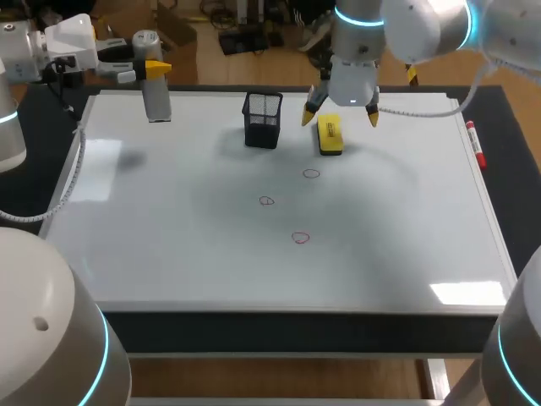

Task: Pick up the inspection probe, press it on each red-marked spot on the whiteboard one by one, put down the probe, pick up the eraser, and wipe off all the red marks.

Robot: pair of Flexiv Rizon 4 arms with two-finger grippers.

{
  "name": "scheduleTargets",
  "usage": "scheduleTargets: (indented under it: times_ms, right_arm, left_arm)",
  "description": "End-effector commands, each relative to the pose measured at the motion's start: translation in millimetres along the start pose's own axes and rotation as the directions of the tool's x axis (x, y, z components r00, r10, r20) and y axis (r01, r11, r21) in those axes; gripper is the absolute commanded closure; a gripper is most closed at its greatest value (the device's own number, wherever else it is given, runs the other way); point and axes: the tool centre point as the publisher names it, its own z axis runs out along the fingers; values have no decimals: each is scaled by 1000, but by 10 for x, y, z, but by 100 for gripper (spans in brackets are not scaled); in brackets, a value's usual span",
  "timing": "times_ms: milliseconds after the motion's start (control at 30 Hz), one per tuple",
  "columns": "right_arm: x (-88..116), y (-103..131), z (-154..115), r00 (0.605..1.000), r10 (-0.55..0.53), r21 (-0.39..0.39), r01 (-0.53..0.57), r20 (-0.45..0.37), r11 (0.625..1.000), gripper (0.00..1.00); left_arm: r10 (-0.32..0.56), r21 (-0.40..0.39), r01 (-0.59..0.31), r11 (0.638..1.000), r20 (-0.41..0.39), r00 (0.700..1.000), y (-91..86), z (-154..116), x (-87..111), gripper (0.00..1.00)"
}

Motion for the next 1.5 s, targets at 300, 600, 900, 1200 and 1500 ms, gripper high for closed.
scheduleTargets:
  times_ms: [300,600,900,1200,1500]
  right_arm:
    - [-50,-98,172,999,-40,-45,39,-3,998,0]
    - [-57,-154,275,999,-43,-66,42,-21,997,0]
    - [-55,-177,297,999,-42,-71,40,-18,997,1]
    - [-79,-161,303,999,-41,-84,41,-7,996,100]
    - [172,-144,48,994,106,-55,-106,-1,993,100]
  left_arm:
    - [0,1,0,1000,-1,1000,-8,-3,-4,100]
    - [0,1,0,1000,-1,1000,-8,-3,-4,100]
    - [0,1,0,1000,-1,1000,-8,-3,-4,100]
    - [0,1,0,1000,-1,1000,-8,-3,-4,100]
    - [0,1,0,1000,-1,1000,-8,-3,-4,100]
